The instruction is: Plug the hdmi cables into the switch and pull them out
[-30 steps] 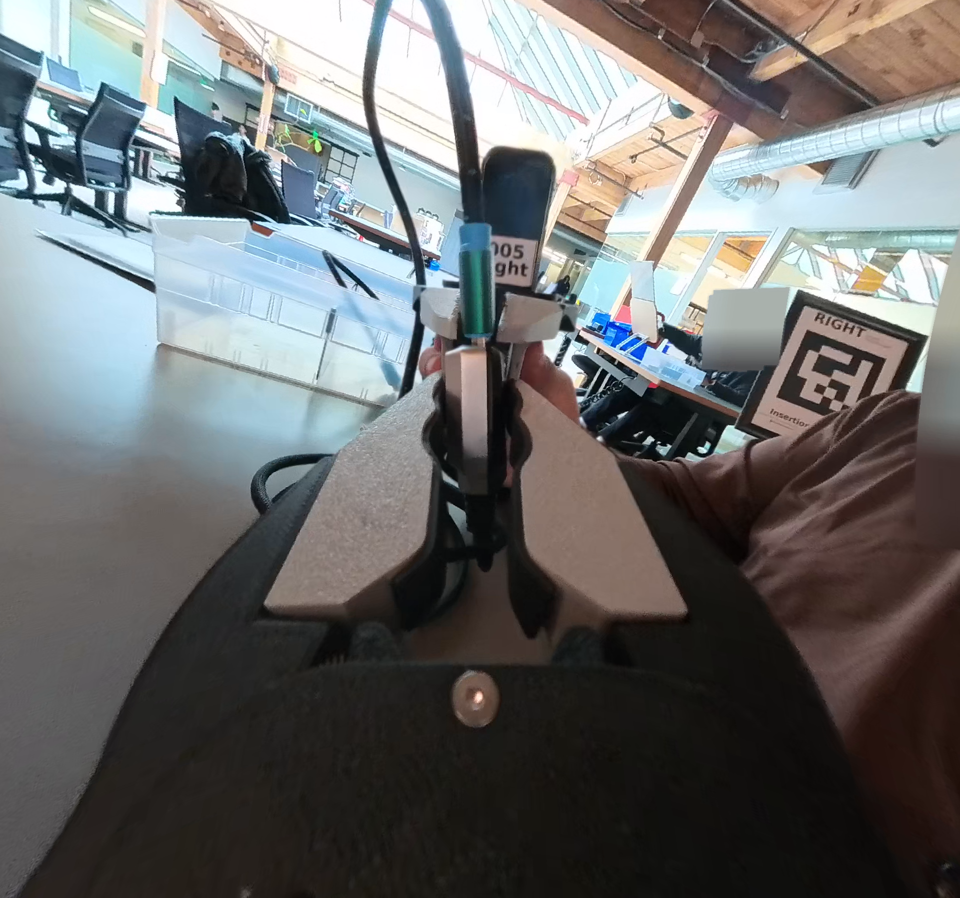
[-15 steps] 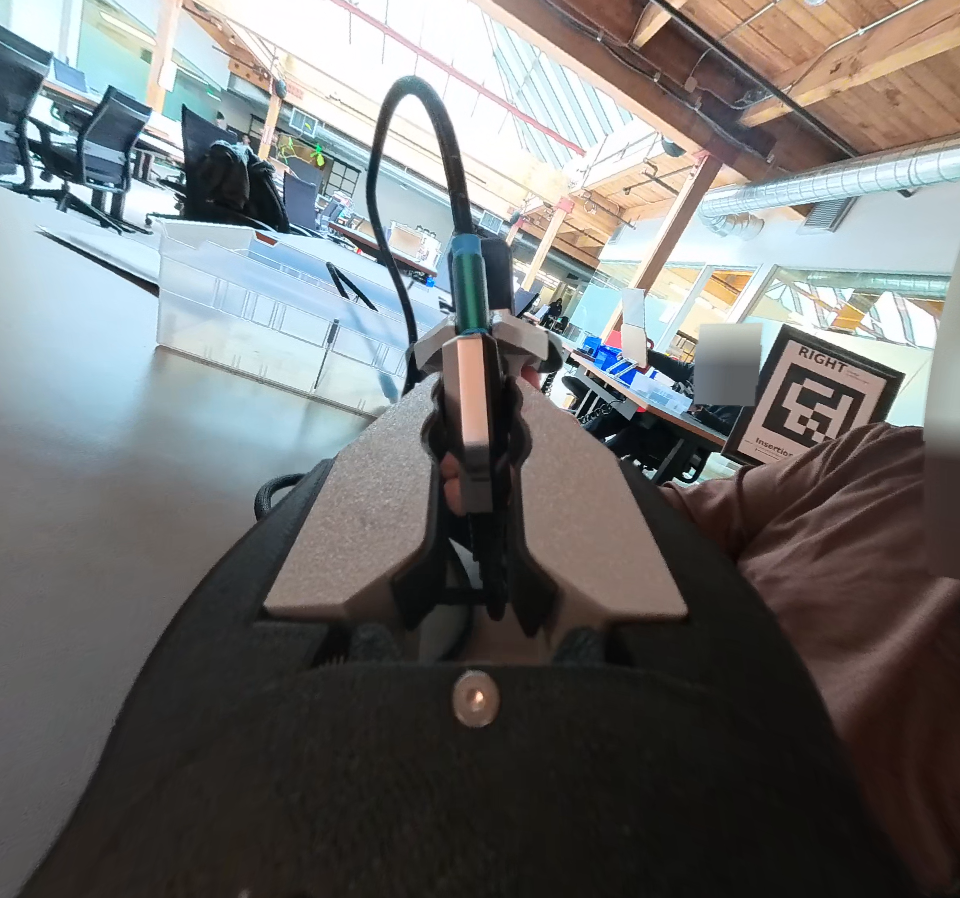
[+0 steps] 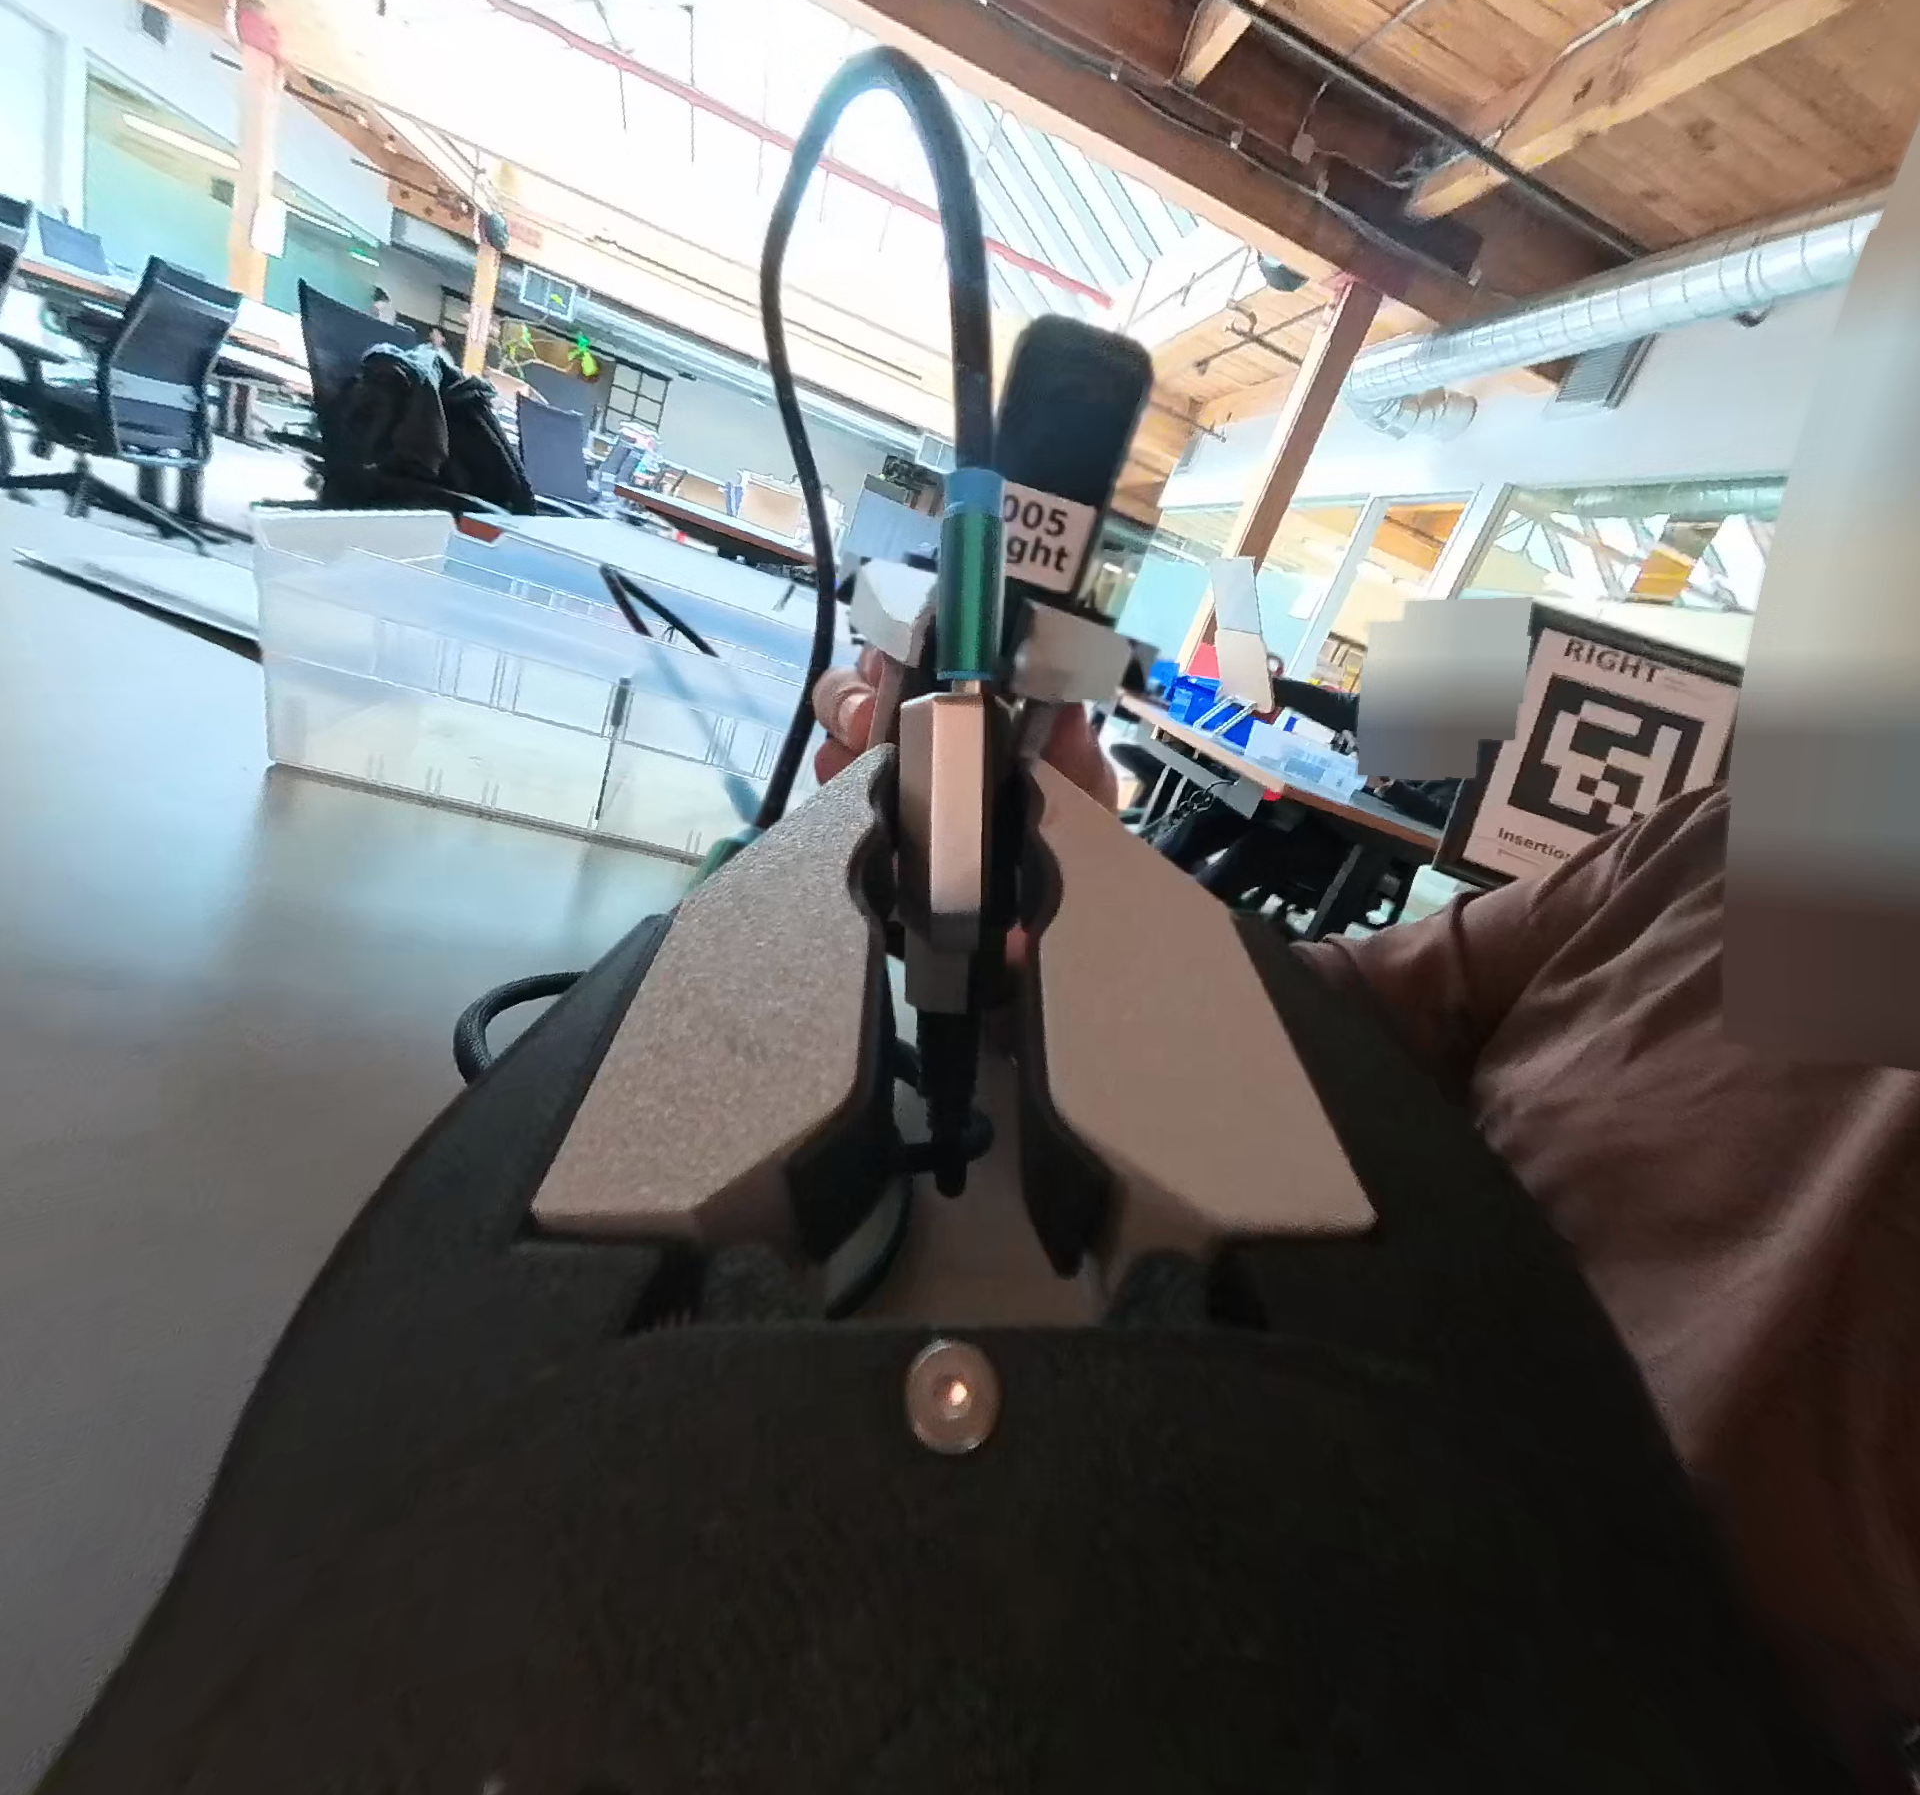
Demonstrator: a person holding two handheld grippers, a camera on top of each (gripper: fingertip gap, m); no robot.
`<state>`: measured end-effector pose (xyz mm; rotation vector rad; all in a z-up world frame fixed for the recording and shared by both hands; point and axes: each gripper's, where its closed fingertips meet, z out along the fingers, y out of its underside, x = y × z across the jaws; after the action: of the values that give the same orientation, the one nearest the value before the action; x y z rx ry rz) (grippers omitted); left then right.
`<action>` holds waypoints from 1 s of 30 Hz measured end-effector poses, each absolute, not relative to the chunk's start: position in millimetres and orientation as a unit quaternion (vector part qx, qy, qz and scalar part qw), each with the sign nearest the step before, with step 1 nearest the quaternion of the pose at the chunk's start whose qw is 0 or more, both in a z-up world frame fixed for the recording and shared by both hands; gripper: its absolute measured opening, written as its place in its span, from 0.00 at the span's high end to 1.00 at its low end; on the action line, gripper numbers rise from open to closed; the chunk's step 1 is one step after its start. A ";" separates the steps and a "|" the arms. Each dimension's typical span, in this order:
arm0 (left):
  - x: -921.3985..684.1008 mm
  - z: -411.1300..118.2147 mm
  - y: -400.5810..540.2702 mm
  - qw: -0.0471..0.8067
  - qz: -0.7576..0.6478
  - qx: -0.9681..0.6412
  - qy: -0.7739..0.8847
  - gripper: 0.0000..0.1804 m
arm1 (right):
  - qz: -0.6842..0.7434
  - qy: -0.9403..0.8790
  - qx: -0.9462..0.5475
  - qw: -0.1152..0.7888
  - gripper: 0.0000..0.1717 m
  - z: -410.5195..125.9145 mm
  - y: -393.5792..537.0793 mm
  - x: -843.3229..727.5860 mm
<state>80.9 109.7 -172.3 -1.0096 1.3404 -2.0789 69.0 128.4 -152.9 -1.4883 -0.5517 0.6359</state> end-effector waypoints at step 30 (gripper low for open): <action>86.1 -183.9 107.7 0.234 -0.735 -0.399 0.497 0.90 | 0.372 -0.189 -0.638 0.647 0.96 -170.3 131.1 64.8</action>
<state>86.1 107.7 -183.9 -1.0945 1.3630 -2.0166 64.8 131.1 -170.3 -1.4507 -0.4295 0.8464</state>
